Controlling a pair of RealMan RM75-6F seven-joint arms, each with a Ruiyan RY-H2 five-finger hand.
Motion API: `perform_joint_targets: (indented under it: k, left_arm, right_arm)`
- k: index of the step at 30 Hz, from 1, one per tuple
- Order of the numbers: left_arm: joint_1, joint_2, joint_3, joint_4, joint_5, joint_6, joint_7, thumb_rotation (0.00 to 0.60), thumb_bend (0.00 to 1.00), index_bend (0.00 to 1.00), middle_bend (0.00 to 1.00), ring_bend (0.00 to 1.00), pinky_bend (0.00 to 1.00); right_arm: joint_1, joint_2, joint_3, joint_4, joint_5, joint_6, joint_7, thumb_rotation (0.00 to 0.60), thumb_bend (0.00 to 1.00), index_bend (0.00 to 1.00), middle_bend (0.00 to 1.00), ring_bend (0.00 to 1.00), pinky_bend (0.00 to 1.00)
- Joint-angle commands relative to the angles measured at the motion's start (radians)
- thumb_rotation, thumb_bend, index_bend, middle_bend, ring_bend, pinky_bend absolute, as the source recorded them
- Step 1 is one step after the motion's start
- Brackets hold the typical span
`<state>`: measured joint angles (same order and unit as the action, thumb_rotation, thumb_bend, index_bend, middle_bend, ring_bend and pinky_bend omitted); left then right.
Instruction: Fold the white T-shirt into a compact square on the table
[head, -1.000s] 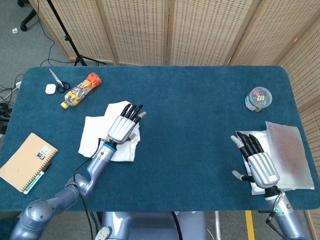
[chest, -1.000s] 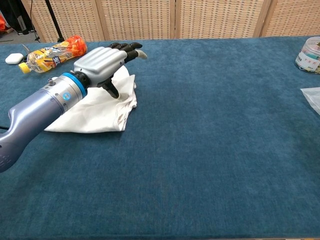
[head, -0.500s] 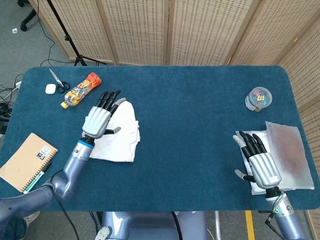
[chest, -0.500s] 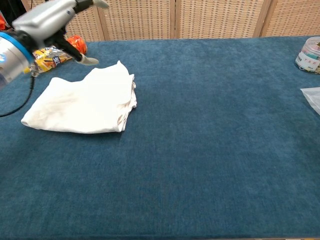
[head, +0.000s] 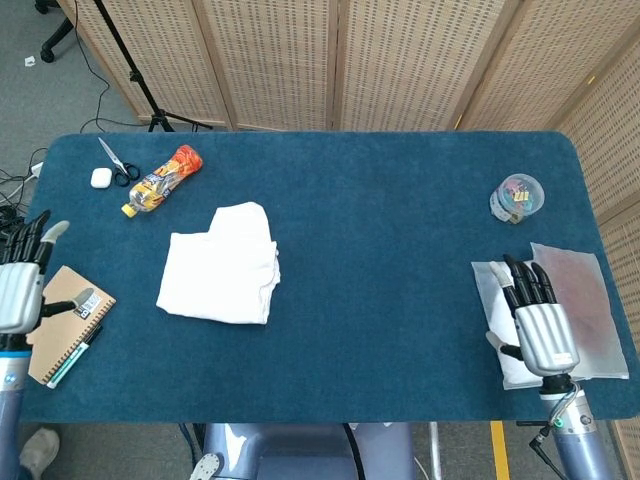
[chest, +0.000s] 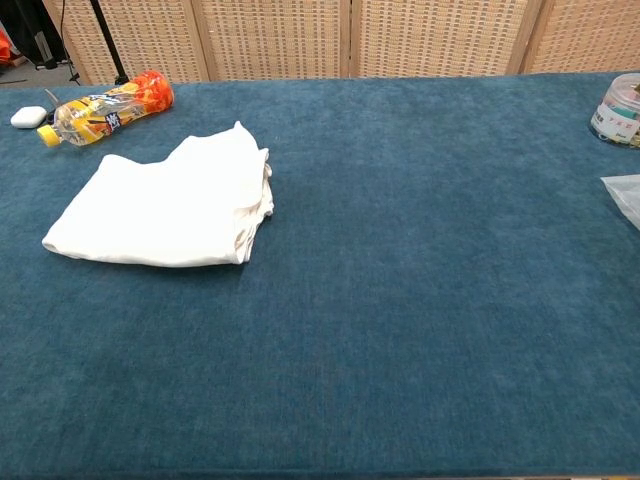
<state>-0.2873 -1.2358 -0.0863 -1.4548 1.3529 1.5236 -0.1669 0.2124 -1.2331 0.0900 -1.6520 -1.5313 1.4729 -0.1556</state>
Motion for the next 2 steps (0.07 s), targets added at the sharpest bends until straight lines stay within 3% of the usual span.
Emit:
perform_joint_targets:
  k: [1,2]
  left_arm:
    - [0.061,0.025,0.04,-0.013,-0.003,0.022,-0.052,0.6,0.0,0.0,0.0,0.0,0.0]
    - [0.072,0.025,0.043,-0.011,0.003,0.029,-0.066,0.6,0.0,0.0,0.0,0.0,0.0]
  right_arm:
    - [-0.005,0.006,0.0,-0.008,-0.002,0.006,-0.003,0.6,0.0,0.0,0.0,0.0,0.0]
    - [-0.007,0.007,0.001,-0.011,-0.002,0.009,-0.005,0.6,0.0,0.0,0.0,0.0,0.0]
